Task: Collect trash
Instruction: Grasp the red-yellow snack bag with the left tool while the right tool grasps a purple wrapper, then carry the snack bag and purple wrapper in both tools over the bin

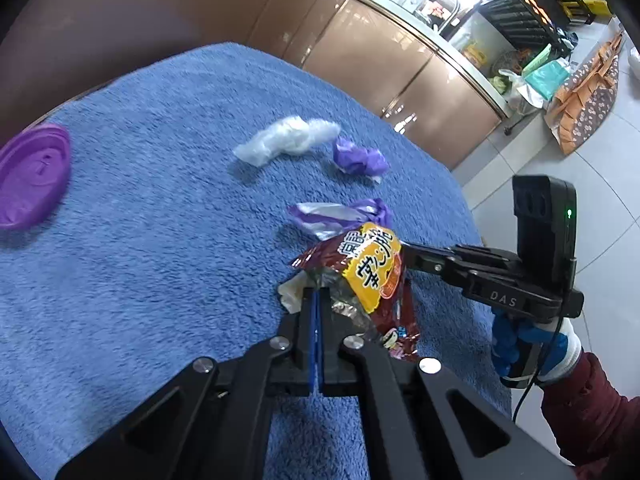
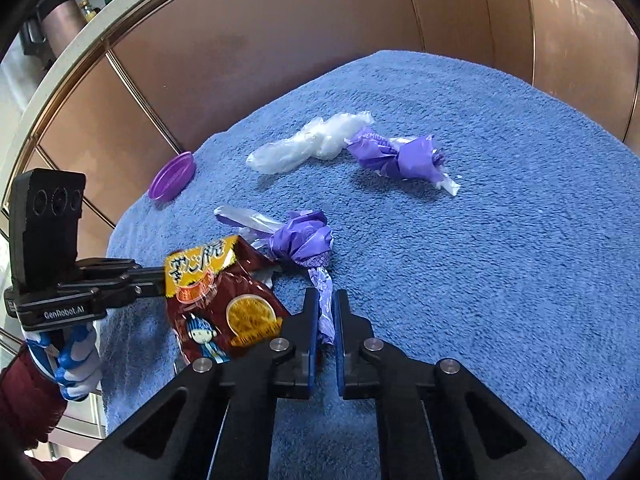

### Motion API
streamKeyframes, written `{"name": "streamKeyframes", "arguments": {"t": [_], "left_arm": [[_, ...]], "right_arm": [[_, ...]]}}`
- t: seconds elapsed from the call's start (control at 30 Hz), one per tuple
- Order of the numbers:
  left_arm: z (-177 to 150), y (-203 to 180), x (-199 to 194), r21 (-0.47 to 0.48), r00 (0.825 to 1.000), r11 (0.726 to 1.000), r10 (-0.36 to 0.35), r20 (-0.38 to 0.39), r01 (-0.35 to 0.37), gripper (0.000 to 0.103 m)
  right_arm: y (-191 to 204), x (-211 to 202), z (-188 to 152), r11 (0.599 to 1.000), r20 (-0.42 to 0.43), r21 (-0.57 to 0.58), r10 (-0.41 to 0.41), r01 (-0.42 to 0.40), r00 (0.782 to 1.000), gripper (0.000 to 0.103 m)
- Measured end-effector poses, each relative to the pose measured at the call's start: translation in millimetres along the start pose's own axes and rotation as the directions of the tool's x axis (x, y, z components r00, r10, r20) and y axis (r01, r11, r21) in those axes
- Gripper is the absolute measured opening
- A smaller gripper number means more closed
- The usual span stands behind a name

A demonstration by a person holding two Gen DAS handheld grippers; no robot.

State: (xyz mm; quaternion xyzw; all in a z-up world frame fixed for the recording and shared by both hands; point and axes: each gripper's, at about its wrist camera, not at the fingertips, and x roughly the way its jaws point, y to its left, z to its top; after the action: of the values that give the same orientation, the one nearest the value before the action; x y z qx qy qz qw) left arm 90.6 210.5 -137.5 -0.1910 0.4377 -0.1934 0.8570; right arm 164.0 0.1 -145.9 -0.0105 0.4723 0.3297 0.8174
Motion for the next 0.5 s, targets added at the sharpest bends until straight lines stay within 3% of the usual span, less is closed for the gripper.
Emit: {"name": "streamKeyframes", "arguments": {"t": [0.23, 0.5], "left_arm": [[9, 6, -49, -0.032, 0.992, 0.999, 0.03, 0.119, -0.027, 0.0], [7, 22, -92, -0.083, 0.977, 0.993, 0.102, 0.185, -0.088, 0.0]], "right_arm": [[-10, -33, -5, 0.999, 0.057, 0.019, -0.037, 0.036, 0.998, 0.006], [-16, -61, -17, 0.998, 0.1, 0.036, -0.056, 0.053, 0.993, 0.006]]}}
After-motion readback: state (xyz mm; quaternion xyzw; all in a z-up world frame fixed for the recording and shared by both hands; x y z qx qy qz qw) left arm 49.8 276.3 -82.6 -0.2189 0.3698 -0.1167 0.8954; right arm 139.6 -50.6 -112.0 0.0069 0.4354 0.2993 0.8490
